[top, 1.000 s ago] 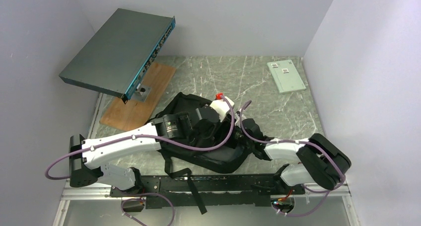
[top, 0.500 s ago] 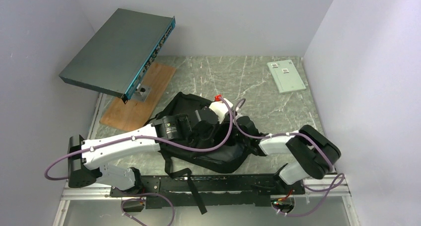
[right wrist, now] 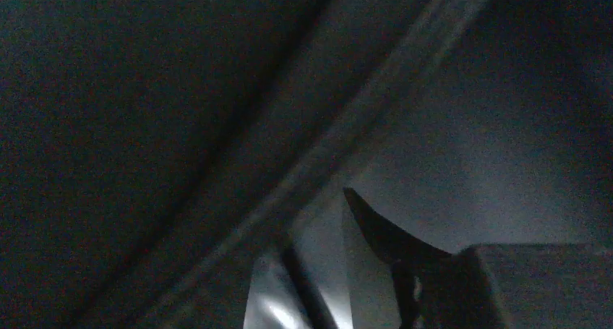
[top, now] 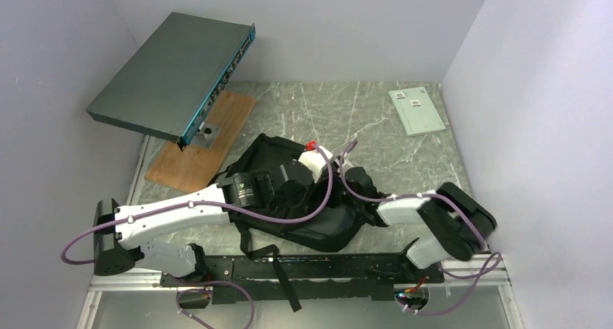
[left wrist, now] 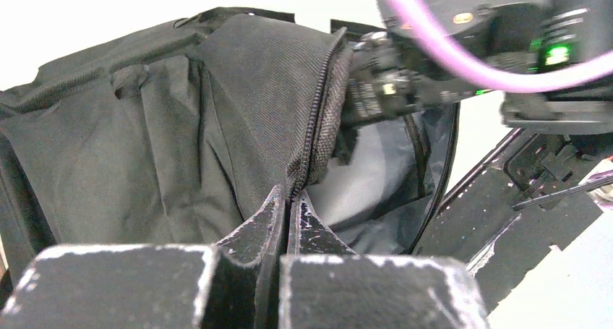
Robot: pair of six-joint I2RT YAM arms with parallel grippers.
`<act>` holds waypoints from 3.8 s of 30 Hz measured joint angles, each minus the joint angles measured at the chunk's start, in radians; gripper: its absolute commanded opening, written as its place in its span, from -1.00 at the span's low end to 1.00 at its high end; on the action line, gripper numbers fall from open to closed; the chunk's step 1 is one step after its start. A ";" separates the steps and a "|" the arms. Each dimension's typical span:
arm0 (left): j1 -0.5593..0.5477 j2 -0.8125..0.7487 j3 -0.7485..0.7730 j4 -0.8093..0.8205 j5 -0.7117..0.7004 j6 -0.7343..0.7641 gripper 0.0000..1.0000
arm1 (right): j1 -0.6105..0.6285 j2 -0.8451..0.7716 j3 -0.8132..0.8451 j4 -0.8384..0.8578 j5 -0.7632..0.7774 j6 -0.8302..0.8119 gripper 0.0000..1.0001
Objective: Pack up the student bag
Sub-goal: Place the book in the student bag, then move the book to the center of the board.
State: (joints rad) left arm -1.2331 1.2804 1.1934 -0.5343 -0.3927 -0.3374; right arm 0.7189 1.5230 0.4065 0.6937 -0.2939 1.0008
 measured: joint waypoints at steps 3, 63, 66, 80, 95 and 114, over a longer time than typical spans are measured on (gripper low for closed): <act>0.000 0.001 -0.008 -0.011 -0.007 -0.001 -1.00 | 0.000 -0.135 -0.071 -0.089 0.002 -0.046 0.20; 0.014 -0.474 -0.399 0.145 0.369 -0.154 0.98 | -0.973 0.866 1.595 -0.920 0.422 -0.569 0.99; 0.014 -0.471 -0.399 0.137 0.369 -0.155 0.98 | -1.001 0.932 1.681 -0.956 0.413 -0.579 0.99; 0.014 -0.332 -0.333 0.102 0.370 -0.153 0.98 | -0.999 0.800 1.386 -0.918 0.363 -0.601 0.34; 0.014 -0.210 -0.216 0.103 0.448 -0.150 0.98 | -0.733 0.296 0.690 -0.813 0.201 -0.544 0.59; 0.014 -0.245 -0.224 0.069 0.447 -0.173 0.98 | -0.963 0.869 1.657 -0.977 0.346 -0.719 1.00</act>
State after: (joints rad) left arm -1.2190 1.0351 0.9695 -0.4648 0.0547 -0.5102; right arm -0.2440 2.3917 2.0636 -0.2832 0.0521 0.2813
